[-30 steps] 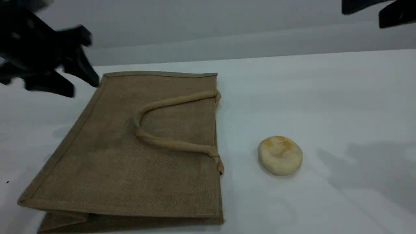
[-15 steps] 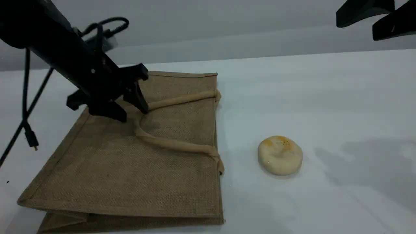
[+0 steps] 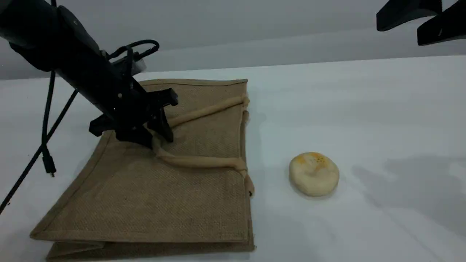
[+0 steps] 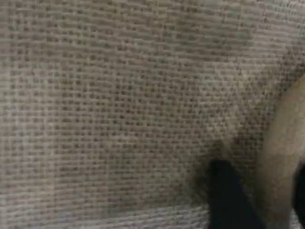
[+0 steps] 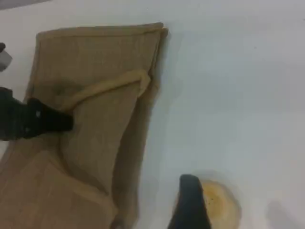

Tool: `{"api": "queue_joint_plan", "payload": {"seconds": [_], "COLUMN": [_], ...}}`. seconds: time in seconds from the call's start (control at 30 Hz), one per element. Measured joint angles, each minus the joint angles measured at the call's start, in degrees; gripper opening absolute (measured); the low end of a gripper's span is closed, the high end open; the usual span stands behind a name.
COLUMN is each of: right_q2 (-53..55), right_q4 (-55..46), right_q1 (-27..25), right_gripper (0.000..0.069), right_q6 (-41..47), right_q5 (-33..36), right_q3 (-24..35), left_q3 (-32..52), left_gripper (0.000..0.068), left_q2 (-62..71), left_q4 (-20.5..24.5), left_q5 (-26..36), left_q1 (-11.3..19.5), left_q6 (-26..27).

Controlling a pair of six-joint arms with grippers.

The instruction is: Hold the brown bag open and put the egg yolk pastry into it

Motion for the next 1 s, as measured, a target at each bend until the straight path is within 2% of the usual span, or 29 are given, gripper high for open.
{"api": "queue_joint_plan", "payload": {"seconds": [0.13, 0.17, 0.3, 0.5, 0.63, 1.0], "right_q2": [0.9, 1.5, 5.6, 13.0, 18.3, 28.9], "right_q4": [0.0, 0.0, 0.0, 2.9, 8.5, 31.9], "right_q1": [0.0, 0.0, 0.0, 0.0, 0.0, 0.0], "right_gripper": [0.0479, 0.0479, 0.0479, 0.0479, 0.0479, 0.0479], "right_q6": [0.1, 0.1, 0.0, -3.9, -10.8, -34.9], "right_q5": [0.0, 0.0, -0.6, -1.1, 0.7, 7.9], "right_q3": [0.0, 0.0, 0.0, 0.0, 0.0, -0.1], "left_q3": [0.0, 0.0, -0.6, -5.7, -10.3, -18.5], "left_gripper": [0.0088, 0.008, 0.0081, 0.0081, 0.0081, 0.0081], "left_q2": [0.0, 0.0, -0.1, 0.1, 0.1, 0.0], "left_q4": [-0.5, -0.5, 0.0, 0.7, 0.6, 0.2], "left_q5": [0.4, 0.4, 1.8, 10.6, 14.8, 24.4], "left_q1": [0.0, 0.0, 0.0, 0.0, 0.0, 0.0], "left_q6": [-0.2, -0.2, -0.2, -0.2, -0.2, -0.4]}}
